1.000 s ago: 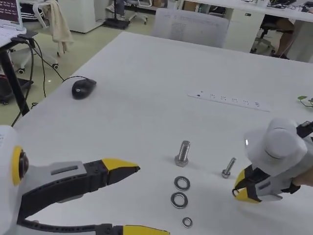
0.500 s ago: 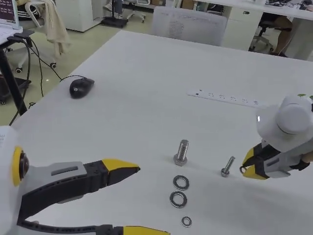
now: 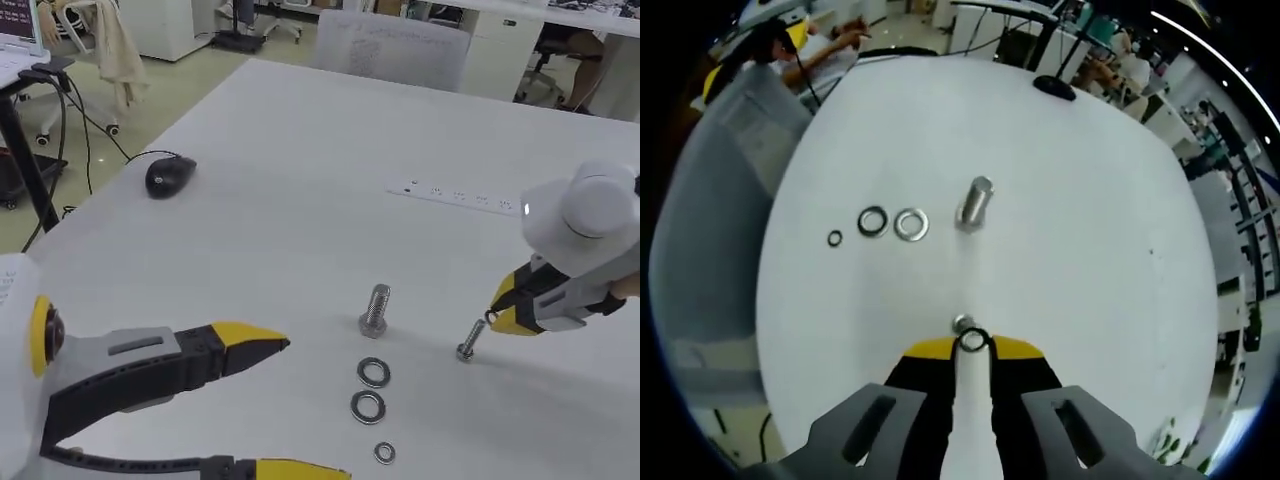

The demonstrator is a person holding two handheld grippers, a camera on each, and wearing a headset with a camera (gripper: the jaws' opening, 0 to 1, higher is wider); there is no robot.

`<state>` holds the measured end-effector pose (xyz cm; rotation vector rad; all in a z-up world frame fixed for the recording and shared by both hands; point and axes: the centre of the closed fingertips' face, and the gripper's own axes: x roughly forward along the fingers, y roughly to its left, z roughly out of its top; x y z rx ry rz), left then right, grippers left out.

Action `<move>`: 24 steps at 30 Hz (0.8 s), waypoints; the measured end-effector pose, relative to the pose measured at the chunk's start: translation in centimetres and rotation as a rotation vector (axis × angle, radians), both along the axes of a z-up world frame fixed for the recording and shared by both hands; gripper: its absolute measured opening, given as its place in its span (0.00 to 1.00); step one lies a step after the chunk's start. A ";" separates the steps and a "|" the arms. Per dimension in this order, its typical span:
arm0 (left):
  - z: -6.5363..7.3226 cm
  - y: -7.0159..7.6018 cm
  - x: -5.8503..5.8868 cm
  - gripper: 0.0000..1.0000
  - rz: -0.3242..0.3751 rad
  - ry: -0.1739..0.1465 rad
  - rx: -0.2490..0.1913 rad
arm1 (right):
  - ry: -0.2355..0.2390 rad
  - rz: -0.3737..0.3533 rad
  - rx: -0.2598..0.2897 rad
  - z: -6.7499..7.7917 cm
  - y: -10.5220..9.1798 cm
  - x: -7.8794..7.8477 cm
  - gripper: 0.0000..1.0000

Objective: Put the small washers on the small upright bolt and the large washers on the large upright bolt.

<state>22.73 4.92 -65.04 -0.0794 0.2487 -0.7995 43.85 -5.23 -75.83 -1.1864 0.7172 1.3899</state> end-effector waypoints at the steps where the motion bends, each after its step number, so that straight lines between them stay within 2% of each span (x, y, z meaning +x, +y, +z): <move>1: 0.0 0.0 0.0 0.55 0.000 0.001 -0.004 | -0.001 0.002 -0.001 0.0 0.0 0.1 0.12; 10: -0.1 0.2 0.2 0.55 0.011 0.004 -0.004 | 0.017 0.018 -0.011 -0.5 0.5 0.2 0.12; 24: 0.0 0.4 0.3 0.55 0.021 0.006 -0.009 | 0.015 0.047 -0.051 -1.7 0.4 0.5 0.12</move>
